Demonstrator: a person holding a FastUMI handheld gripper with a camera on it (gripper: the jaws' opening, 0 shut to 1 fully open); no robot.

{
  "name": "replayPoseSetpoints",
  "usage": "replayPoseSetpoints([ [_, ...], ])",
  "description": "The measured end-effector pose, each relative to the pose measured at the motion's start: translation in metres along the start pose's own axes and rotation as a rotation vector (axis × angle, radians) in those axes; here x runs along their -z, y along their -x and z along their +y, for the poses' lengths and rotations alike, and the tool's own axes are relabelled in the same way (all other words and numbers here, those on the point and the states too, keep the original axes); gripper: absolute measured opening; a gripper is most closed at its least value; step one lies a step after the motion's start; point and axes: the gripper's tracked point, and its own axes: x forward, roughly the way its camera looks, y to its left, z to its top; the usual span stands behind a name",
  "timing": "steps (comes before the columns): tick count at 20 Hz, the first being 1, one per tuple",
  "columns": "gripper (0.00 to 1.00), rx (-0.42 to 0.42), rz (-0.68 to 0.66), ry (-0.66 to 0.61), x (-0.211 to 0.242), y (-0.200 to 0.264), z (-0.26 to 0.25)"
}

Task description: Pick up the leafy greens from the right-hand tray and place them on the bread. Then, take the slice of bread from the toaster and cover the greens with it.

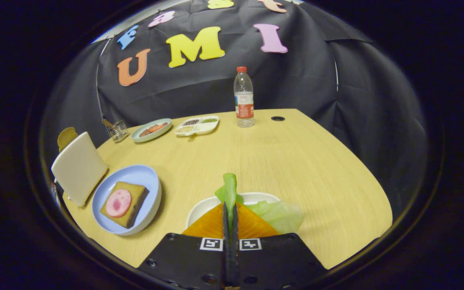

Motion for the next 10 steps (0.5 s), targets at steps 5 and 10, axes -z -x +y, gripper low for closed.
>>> replayPoseSetpoints([
  [5,0.00,-0.019,-0.093,0.001,-0.034,0.034,0.022],
  [10,0.00,-0.059,-0.144,0.034,-0.057,0.056,0.073],
])
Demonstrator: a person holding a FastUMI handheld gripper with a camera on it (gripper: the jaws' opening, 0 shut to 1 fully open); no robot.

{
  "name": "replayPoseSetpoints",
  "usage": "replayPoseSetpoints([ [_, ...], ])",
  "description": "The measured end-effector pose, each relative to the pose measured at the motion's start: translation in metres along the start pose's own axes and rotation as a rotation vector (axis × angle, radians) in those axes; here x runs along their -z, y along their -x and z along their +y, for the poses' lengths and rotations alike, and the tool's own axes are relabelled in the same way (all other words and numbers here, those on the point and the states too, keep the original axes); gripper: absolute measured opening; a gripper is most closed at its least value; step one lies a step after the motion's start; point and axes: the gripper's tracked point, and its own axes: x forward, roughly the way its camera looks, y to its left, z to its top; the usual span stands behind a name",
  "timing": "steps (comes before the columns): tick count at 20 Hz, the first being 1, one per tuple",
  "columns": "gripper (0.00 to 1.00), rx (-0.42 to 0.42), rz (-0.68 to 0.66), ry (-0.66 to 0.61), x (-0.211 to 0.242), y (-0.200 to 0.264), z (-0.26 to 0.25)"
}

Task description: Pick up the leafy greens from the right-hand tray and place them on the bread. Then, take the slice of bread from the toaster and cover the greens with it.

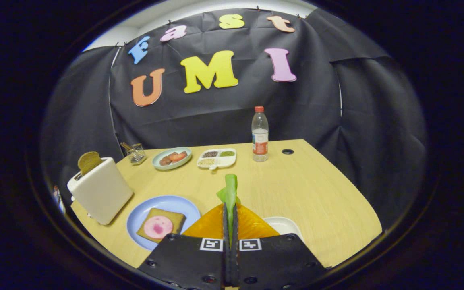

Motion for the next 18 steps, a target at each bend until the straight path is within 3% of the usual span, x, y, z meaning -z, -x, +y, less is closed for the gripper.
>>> replayPoseSetpoints([
  [4,0.00,-0.027,0.005,0.060,-0.004,-0.005,0.051],
  [11,0.00,0.021,0.037,0.160,0.013,-0.032,0.101],
  [18,0.00,-0.033,0.083,0.092,0.043,-0.058,0.158],
])
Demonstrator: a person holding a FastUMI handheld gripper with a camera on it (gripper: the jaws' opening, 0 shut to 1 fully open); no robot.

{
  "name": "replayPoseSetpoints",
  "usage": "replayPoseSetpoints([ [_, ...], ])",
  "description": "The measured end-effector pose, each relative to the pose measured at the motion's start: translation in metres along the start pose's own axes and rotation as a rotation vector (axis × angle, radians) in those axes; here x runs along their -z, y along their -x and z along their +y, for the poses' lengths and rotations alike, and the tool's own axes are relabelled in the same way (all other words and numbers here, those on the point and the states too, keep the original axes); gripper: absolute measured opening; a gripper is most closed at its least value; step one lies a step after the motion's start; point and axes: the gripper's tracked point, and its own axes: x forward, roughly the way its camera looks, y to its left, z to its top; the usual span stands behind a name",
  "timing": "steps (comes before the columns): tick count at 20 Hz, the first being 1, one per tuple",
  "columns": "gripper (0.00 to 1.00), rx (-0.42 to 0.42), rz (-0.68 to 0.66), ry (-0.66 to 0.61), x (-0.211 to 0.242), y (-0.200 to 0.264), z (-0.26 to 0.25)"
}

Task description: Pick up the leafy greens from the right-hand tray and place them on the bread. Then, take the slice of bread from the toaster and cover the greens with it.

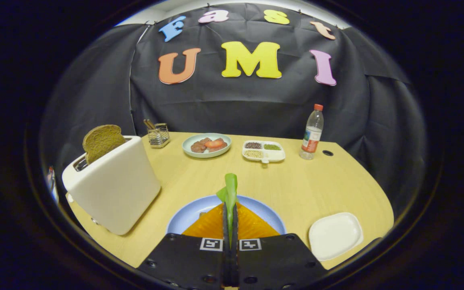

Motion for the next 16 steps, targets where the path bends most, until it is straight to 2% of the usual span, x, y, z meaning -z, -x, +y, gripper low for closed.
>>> replayPoseSetpoints([
  [4,0.01,-0.032,0.004,-0.098,0.007,-0.008,0.020],
  [8,0.12,-0.033,-0.008,-0.139,0.010,-0.012,0.026],
  [10,0.12,-0.038,-0.013,-0.140,0.010,-0.011,0.029],
  [12,0.27,-0.039,-0.015,-0.141,0.013,-0.010,0.030],
  [13,0.38,-0.036,-0.017,-0.141,0.013,-0.010,0.031],
  [14,0.37,-0.035,-0.021,-0.141,0.012,-0.009,0.031],
  [16,0.49,-0.030,-0.031,-0.134,0.011,-0.007,0.030],
])
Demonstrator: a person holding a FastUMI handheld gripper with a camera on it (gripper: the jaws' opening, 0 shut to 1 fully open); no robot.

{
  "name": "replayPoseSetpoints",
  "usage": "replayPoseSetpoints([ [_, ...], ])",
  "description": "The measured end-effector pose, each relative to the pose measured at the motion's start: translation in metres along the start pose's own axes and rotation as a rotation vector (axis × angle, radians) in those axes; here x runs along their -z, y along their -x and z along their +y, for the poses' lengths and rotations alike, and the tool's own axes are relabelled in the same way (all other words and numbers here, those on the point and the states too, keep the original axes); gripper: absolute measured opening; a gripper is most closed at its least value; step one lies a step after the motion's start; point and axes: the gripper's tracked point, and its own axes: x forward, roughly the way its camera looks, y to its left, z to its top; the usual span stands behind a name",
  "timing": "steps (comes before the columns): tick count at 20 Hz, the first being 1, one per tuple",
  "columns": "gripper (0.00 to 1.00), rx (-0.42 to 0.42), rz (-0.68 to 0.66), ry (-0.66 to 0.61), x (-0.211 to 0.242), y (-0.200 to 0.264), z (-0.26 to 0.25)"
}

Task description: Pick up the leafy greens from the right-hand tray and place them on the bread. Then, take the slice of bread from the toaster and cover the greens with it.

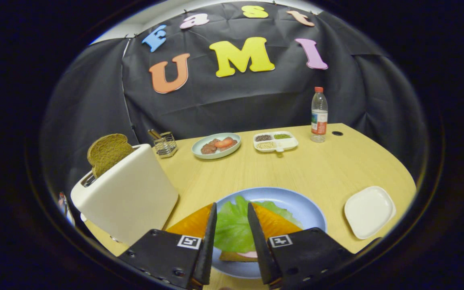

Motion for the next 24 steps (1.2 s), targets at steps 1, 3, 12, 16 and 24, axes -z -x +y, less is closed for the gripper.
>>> replayPoseSetpoints([
  [1,0.54,0.003,-0.010,0.004,-0.002,0.003,-0.001],
  [3,0.67,0.024,-0.055,0.018,-0.010,0.012,-0.007],
  [12,0.96,0.019,-0.330,0.065,-0.098,0.098,0.057],
  [16,0.96,-0.023,-0.327,0.087,-0.112,0.102,0.119],
  [24,0.96,0.004,-0.239,0.098,-0.087,0.054,0.203],
])
